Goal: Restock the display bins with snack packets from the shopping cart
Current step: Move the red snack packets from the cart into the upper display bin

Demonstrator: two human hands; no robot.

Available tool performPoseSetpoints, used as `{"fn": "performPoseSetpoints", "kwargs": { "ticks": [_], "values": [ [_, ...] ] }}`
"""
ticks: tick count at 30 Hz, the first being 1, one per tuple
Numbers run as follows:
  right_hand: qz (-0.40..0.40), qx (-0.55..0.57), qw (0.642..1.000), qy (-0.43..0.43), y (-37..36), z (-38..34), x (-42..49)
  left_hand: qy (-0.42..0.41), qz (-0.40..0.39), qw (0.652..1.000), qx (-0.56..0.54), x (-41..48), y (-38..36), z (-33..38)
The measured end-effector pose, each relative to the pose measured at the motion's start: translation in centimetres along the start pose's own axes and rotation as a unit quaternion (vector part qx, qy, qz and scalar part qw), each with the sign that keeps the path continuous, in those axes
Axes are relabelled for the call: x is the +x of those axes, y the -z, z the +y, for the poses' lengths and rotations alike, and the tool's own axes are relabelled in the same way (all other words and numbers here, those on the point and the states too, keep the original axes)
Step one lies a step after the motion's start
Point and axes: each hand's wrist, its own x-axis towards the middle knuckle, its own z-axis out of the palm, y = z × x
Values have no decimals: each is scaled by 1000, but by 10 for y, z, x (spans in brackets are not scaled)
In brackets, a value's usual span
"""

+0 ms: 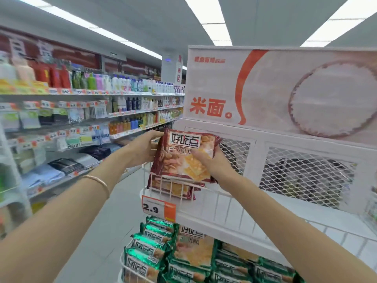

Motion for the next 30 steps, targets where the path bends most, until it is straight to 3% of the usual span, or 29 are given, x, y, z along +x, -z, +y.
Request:
{"fn": "performPoseSetpoints", "kwargs": {
  "ticks": [4, 7, 11, 14, 16, 19, 26, 28, 30],
  "values": [
    [56, 170, 983, -47, 36, -14, 8, -41, 33, 968, 245, 1, 6, -8],
    [73, 230, 968, -66, 72, -25, 14, -95, 32, 943, 317, 0, 13, -10],
    [148, 233, 959, -68, 97, -19, 20, -135, 32, 850, 509, -6, 21, -6],
    [186, 228, 954, -60, 102, -11, 20, -210, 46, 810, 546, -15, 6, -12],
    [189, 229, 953, -68, 99, -6, 21, -257, 28, 758, 599, -14, -15, -24],
    [181, 222, 955, -71, 95, 0, 22, -229, -38, 710, 664, -11, -35, -40],
    [188, 199, 958, -80, 109, 9, 16, -177, -82, 705, 681, -12, -24, -37],
    [194, 195, 958, -85, 120, 11, 14, -183, -71, 740, 643, -12, -36, -32],
    [192, 177, 962, -82, 132, 13, 14, -241, -49, 788, 564, -9, -58, -19]
  ]
}}
